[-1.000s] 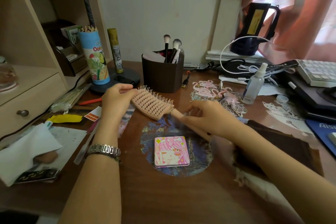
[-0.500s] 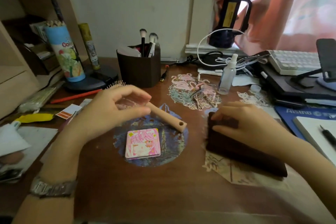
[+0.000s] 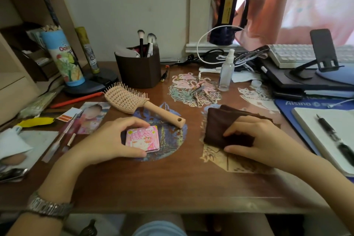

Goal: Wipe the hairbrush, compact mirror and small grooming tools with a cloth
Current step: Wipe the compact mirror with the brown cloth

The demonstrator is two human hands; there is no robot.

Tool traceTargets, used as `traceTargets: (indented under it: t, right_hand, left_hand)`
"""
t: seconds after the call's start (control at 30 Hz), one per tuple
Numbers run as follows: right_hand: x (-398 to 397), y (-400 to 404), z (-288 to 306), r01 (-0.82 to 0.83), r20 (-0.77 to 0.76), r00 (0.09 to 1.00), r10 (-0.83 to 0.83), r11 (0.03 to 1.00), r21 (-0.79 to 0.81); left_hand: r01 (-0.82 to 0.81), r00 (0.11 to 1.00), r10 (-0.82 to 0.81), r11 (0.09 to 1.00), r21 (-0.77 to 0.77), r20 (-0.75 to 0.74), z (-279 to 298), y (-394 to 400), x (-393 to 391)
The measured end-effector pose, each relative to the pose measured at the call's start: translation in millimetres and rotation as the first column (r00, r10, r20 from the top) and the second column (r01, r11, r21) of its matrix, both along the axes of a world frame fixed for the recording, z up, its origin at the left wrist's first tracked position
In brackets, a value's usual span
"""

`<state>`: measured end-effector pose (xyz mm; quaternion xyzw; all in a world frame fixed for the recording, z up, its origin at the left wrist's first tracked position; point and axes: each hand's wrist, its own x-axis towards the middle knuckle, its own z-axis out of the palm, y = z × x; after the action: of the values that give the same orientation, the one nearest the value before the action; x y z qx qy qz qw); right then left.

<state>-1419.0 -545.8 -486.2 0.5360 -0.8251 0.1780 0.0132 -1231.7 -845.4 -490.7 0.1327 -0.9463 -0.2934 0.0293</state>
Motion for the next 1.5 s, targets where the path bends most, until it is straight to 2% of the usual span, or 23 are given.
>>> traceTargets:
  t: [0.23,0.47,0.73,0.93,1.2,1.5]
  right_hand:
    - [2.8,3.2,-11.7,-0.029,-0.066,0.997,0.028,0.999,-0.017]
    - [2.3,3.6,-16.3,-0.039,-0.052,0.998,0.035,0.997,-0.069]
    - [0.6,4.2,-16.2,0.025,0.086,0.996,-0.009,0.982,-0.188]
    - [-3.3,4.4,-16.0,0.111,0.192,0.980,-0.053,0.945,-0.306]
    - [-4.7,4.0,-17.8,0.102,0.236,0.971,-0.043,0.964,-0.246]
    - [-9.5,9.2,-12.6,-0.074,0.195,0.976,0.093,0.992,-0.106]
  left_hand:
    - [-0.049,0.998,0.048,0.998,-0.031,-0.038,-0.3,9.3,-3.4]
    - [0.010,0.999,-0.010,1.000,0.004,-0.053,0.9,45.4,-10.8]
    - [0.124,0.991,-0.125,0.992,-0.023,-0.036,-1.9,90.0,-34.0]
    - [0.139,0.988,-0.141,0.990,-0.034,-0.066,-6.1,116.0,-53.9]
    - [0.090,0.988,-0.092,0.996,-0.024,-0.124,-9.1,122.8,-66.1]
    - [0.125,0.989,-0.117,0.988,0.095,-0.087,-10.3,103.5,-51.9]
